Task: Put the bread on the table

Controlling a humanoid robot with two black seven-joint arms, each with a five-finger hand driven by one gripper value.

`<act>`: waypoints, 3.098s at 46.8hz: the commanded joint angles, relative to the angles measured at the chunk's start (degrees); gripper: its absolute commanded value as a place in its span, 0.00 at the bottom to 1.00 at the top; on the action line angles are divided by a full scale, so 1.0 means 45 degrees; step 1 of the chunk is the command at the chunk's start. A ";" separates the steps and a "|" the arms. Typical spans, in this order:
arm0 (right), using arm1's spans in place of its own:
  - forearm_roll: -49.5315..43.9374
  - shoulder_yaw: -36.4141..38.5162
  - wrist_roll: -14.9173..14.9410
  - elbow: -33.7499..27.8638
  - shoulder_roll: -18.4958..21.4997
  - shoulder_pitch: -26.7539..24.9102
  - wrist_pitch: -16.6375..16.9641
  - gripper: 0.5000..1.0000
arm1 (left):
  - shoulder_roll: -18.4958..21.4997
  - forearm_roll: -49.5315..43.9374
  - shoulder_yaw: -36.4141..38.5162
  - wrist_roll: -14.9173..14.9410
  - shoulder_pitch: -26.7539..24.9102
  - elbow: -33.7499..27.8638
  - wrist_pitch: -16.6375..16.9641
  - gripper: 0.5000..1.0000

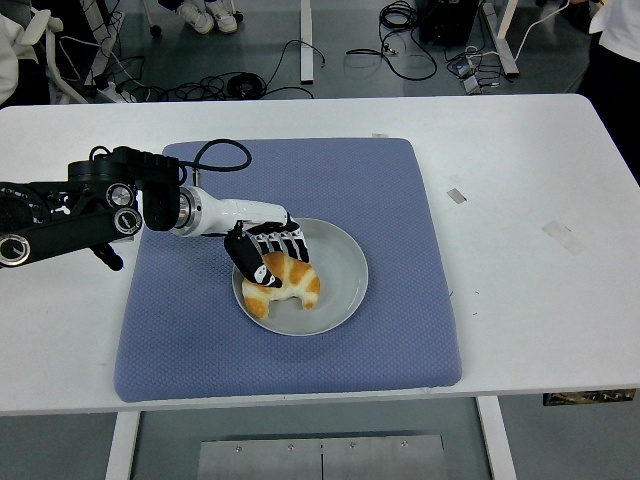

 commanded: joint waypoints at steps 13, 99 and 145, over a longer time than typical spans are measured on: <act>0.0000 0.0000 0.0000 0.0000 0.0000 0.0001 0.0001 1.00 | 0.0336 0.0098 -0.0056 -0.0008 -0.0489 0.0039 -0.0023 0.00; 0.0000 0.0000 0.0000 0.0000 0.0000 0.0001 0.0001 1.00 | 0.0434 0.0723 -0.0251 -0.2703 0.0702 0.5488 -0.0219 0.00; 0.0000 0.0000 0.0000 0.0000 0.0000 0.0001 0.0001 1.00 | 0.0258 -0.1133 -0.0740 -0.2547 0.0760 0.5683 -0.0199 0.94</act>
